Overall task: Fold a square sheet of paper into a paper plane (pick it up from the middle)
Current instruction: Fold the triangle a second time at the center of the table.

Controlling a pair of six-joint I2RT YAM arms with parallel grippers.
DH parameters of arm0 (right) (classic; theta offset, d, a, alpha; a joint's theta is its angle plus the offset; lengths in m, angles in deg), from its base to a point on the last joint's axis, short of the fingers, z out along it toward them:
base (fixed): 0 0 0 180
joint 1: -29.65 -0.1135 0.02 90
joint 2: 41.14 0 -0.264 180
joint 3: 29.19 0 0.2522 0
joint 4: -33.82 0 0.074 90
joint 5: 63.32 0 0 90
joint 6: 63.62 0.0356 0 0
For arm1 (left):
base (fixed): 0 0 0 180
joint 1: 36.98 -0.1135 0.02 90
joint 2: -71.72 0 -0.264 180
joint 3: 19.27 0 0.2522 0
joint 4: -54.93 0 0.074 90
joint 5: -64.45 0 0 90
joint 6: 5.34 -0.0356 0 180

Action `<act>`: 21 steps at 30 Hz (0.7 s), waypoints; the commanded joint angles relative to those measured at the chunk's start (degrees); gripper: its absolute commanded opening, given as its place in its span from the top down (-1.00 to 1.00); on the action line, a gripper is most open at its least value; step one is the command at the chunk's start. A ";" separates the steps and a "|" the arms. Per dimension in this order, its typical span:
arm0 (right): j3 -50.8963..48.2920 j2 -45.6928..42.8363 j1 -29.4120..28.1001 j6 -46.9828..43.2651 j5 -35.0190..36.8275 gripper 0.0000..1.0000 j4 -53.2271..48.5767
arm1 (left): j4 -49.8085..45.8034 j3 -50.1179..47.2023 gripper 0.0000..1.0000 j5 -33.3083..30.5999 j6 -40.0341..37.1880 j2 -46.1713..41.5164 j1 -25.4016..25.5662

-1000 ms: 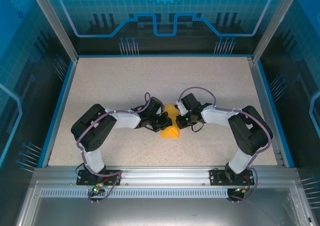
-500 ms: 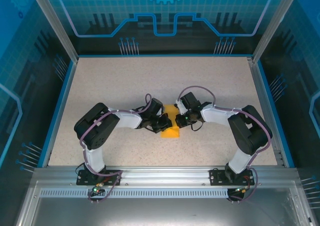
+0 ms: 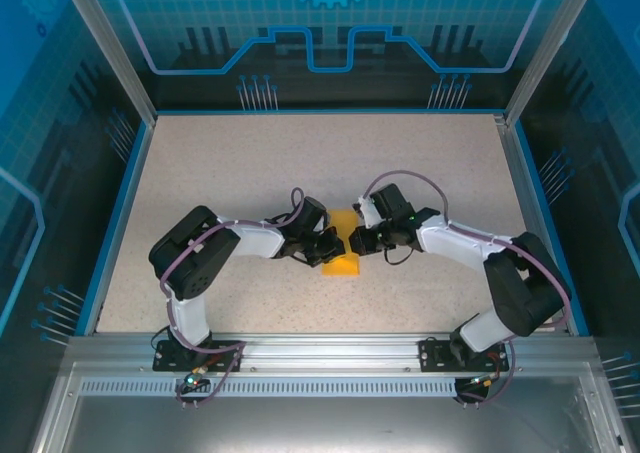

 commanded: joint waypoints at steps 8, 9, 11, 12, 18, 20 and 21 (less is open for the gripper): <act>-4.52 3.08 -1.20 9.81 -8.16 0.96 3.49 | -3.05 -0.22 1.00 -1.42 -1.13 1.72 0.95; -4.07 3.57 -1.23 9.68 -7.96 0.96 2.97 | -3.06 -0.20 1.00 -1.41 -1.13 1.72 0.95; -2.94 4.85 -1.24 9.44 -7.68 0.96 2.10 | -3.06 -0.31 1.00 -1.50 -1.09 1.61 0.98; -2.54 5.25 -1.20 9.40 -7.33 0.95 1.76 | -3.04 -0.26 1.00 -1.50 -1.13 1.63 0.90; -1.31 7.09 -0.65 8.86 -5.89 0.96 -0.48 | -3.15 -0.14 1.00 -1.24 -1.27 1.65 1.04; -1.91 7.21 -0.07 8.72 -6.01 0.95 -0.64 | -3.22 -0.13 1.00 -1.24 -1.33 1.59 1.03; -2.27 7.30 0.33 8.61 -6.42 0.95 -0.79 | -3.27 -0.13 1.00 -1.24 -1.33 1.63 1.05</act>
